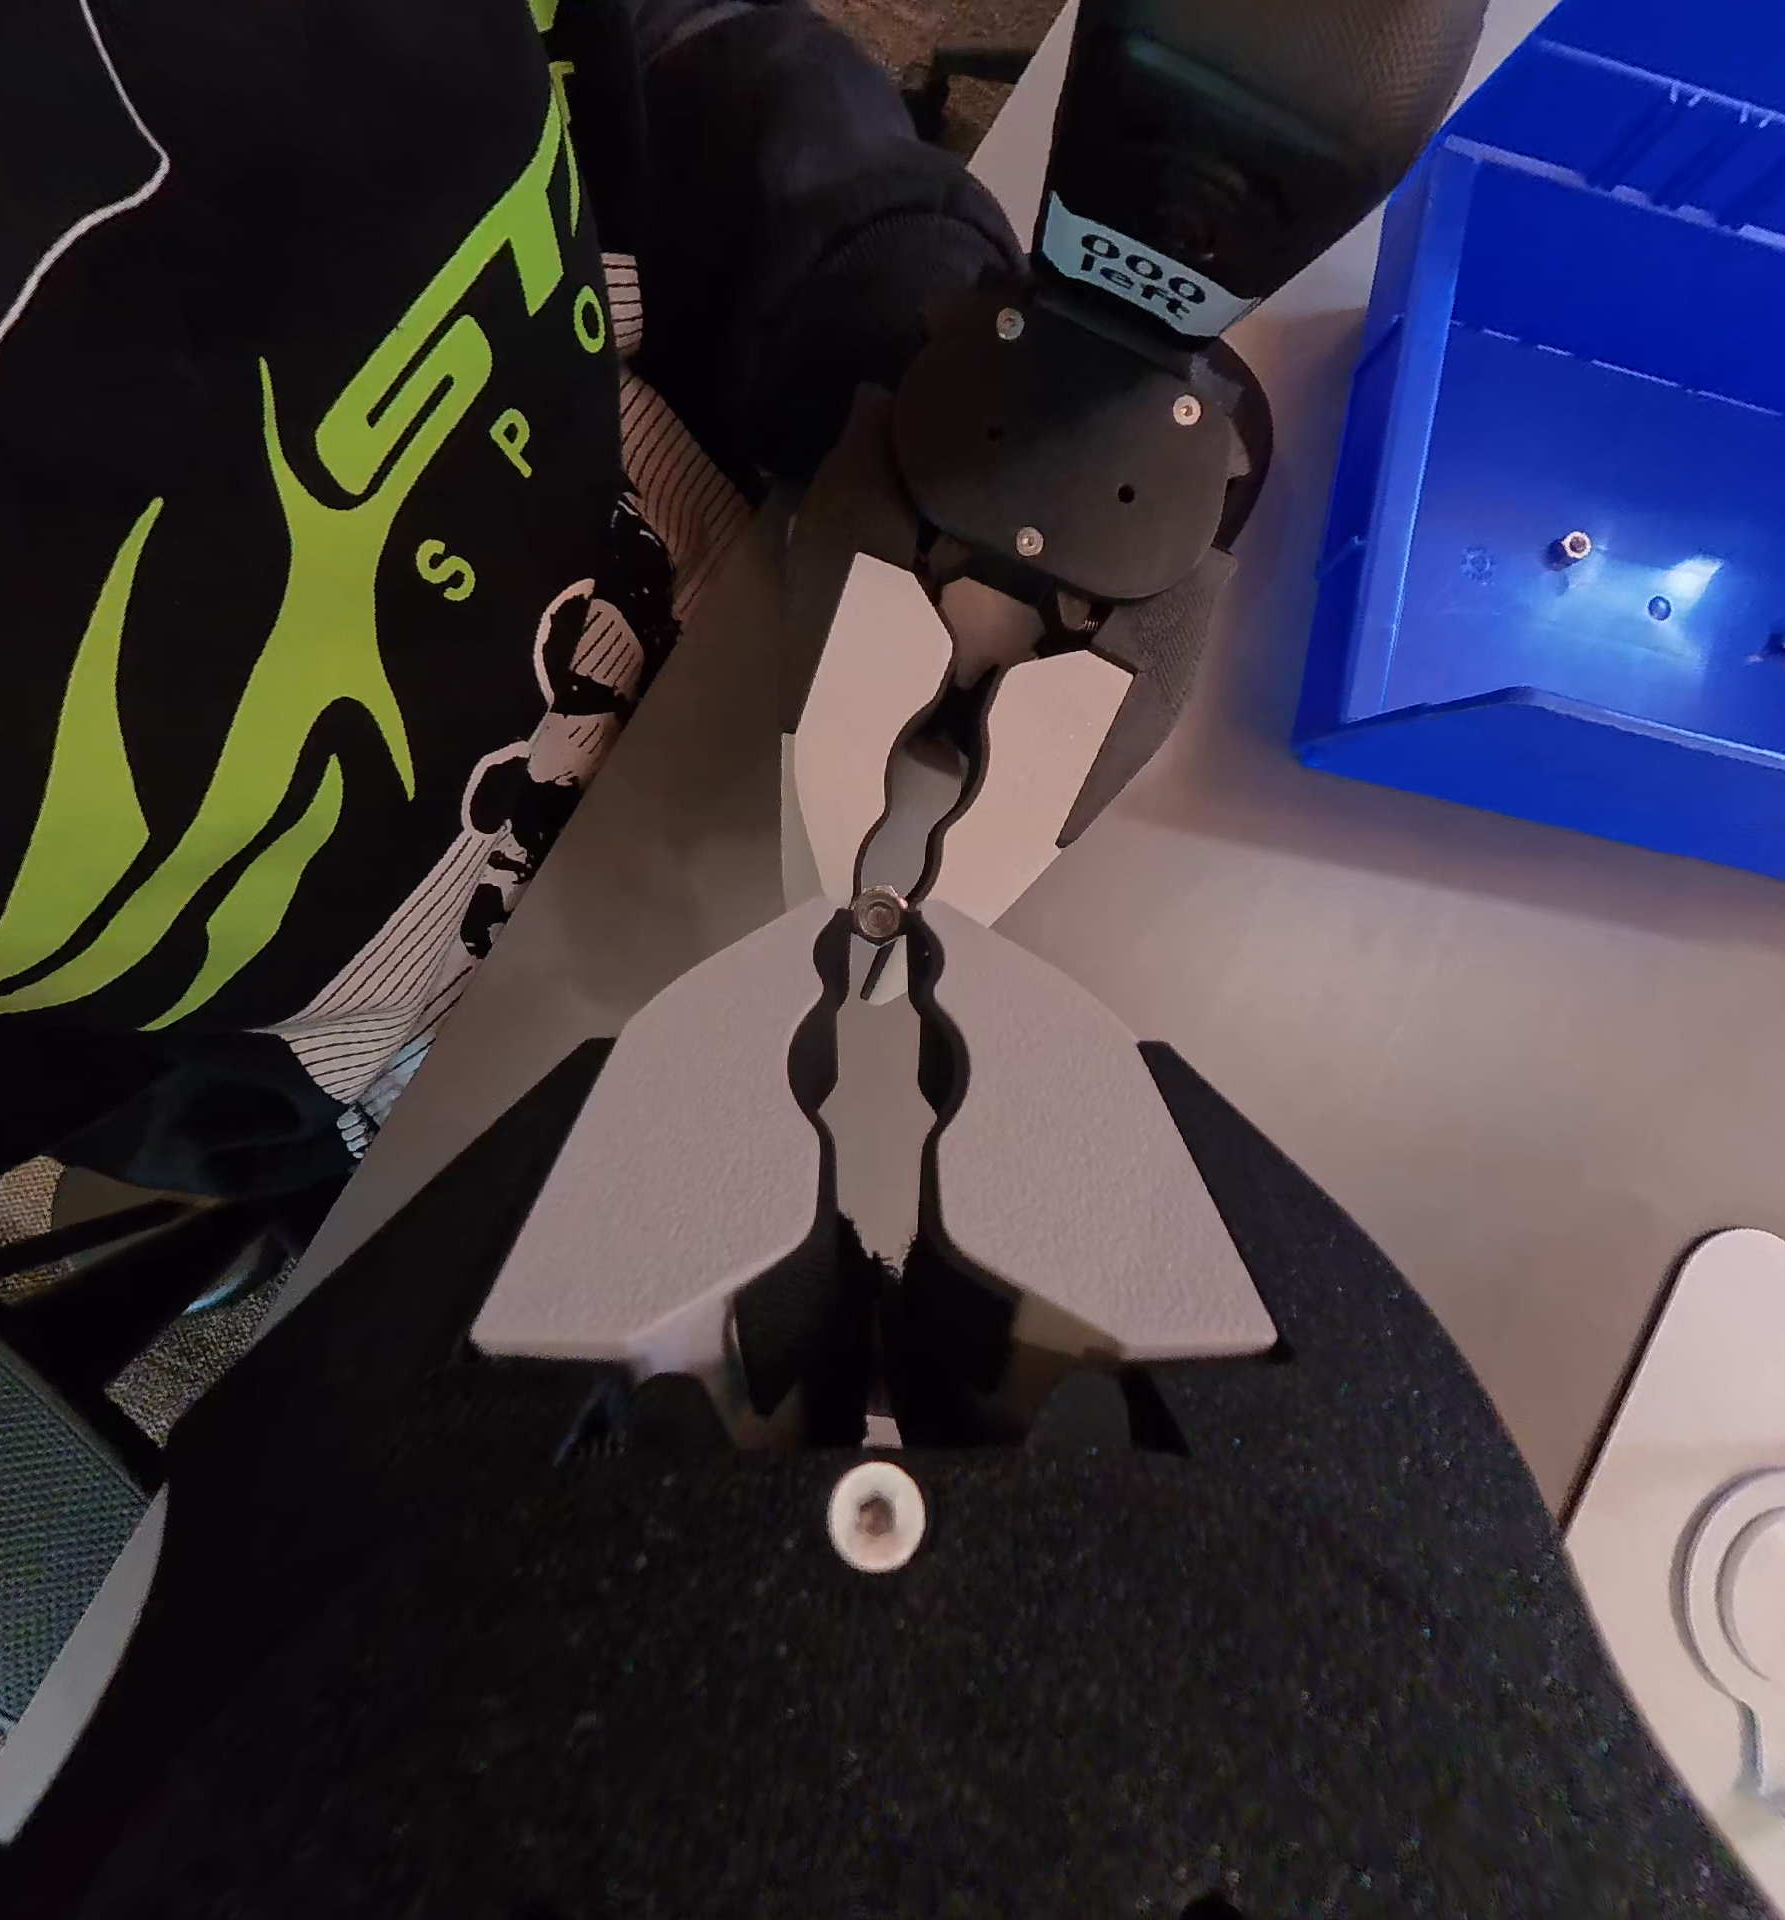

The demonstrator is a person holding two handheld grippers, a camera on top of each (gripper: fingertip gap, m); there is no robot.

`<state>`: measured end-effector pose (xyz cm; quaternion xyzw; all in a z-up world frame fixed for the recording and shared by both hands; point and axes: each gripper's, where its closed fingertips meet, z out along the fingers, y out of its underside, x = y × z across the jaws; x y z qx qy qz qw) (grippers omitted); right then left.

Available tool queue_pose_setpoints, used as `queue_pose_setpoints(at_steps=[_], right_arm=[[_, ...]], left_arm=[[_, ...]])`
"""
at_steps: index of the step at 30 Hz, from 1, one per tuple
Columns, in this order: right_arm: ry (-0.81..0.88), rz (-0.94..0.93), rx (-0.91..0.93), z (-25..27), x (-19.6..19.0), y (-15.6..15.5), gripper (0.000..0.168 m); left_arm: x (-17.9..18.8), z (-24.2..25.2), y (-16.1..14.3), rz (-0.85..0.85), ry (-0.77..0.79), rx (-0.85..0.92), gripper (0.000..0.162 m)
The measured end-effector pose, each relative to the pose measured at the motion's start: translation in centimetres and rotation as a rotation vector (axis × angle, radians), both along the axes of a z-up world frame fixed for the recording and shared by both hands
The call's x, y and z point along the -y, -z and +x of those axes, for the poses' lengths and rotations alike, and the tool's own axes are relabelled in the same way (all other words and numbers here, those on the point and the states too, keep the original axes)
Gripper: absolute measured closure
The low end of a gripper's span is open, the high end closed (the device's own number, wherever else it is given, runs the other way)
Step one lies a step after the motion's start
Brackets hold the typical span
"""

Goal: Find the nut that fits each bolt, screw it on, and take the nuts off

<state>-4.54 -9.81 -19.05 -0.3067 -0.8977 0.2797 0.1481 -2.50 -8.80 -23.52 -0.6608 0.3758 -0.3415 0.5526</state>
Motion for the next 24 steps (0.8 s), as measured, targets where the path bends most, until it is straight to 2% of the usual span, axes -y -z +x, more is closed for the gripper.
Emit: queue_pose_setpoints(at_steps=[17, 19, 20, 24], right_arm=[[0.037, -0.043, -0.05, -0.4, -0.1, -0.5, 0.15], [0.095, -0.108, -0.111, -0.9, -0.1, -1.2, 0.142], [0.144, -0.171, -0.165, -1.3, -0.2, -1.7, 0.133], [0.374, -0.469, -0.451, -2.5, -1.3, -2.9, 0.113]], left_arm=[[-0.2, -0.3, -0.3, 0.003, -0.013, 0.024, 0.152], [-0.4, -0.6, -0.6, 0.006, -0.037, 0.044, 0.152], [-0.6, -0.8, -0.8, 0.009, -0.056, 0.063, 0.152], [-1.3, -1.9, -1.5, -0.004, -0.119, 0.135, 0.152]])
